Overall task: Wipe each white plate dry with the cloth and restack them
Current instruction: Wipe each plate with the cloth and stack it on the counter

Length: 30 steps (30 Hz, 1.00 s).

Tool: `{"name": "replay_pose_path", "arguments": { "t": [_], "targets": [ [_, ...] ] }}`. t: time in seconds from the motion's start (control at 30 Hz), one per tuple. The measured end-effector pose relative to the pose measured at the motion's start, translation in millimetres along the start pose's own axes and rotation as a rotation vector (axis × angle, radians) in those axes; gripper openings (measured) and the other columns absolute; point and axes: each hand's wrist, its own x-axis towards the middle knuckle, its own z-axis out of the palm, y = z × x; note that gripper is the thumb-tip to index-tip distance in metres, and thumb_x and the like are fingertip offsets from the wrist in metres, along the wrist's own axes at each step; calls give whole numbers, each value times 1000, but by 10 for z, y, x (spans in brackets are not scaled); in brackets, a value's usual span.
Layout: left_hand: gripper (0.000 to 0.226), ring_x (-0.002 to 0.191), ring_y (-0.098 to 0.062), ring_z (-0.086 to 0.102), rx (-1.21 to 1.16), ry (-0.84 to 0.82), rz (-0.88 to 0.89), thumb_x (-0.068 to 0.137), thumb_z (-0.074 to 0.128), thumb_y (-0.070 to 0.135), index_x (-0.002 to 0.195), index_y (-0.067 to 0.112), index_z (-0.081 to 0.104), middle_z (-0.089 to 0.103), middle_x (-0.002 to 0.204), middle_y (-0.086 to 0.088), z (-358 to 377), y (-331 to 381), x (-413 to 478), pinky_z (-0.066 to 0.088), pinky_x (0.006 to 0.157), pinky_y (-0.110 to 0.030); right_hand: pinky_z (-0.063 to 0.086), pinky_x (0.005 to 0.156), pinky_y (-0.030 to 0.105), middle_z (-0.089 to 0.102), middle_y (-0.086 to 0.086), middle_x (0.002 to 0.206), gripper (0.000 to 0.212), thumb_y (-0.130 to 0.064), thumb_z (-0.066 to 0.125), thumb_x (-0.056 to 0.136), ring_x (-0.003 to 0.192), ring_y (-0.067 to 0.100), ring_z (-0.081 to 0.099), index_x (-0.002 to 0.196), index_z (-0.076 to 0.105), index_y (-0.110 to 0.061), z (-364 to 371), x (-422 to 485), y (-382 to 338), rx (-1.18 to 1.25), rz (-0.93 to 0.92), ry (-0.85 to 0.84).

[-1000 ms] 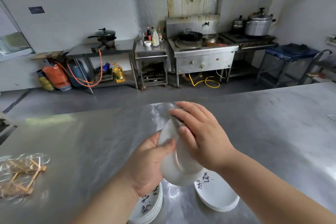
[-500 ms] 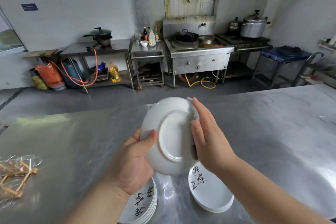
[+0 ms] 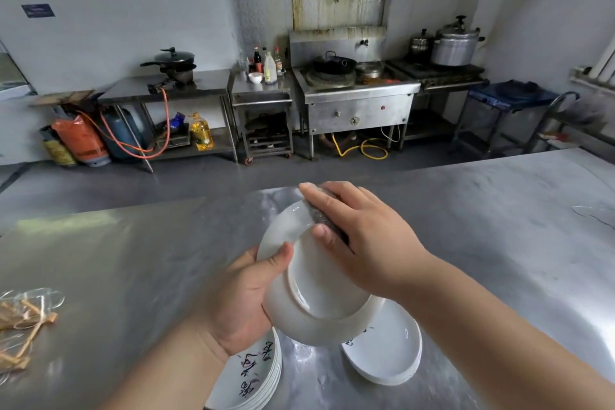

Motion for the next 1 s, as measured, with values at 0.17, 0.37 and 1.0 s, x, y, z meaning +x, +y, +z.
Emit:
{"name": "replay_pose_path", "arguments": {
  "t": [0.17, 0.37, 1.0],
  "targets": [
    [55, 129, -44, 64, -99, -13, 75, 87, 69, 27, 134, -3, 68, 64, 139, -30, -14, 17, -15, 57, 103, -50, 26, 125, 36, 28, -8, 169, 58, -45, 37, 109, 156, 9, 23, 163, 31, -24, 235, -296, -186, 202, 250, 212],
    [44, 124, -41, 67, -31, -6, -18, 94, 65, 25, 131, 4, 72, 67, 135, -29, -28, -124, -15, 57, 101, -49, 27, 125, 50, 29, -3, 170, 67, -60, 28, 106, 160, 27, 19, 161, 37, -22, 208, -276, -230, -19, 15, 9],
    [57, 134, -31, 63, -146, -30, -40, 90, 66, 47, 136, 12, 71, 64, 146, -17, 82, 66, 91, 58, 102, -47, 33, 114, 13, 53, -18, 148, 49, -26, 63, 102, 136, -8, 45, 151, 55, -29, -7, -47, 146, 377, 305, 114]
  ]
}}
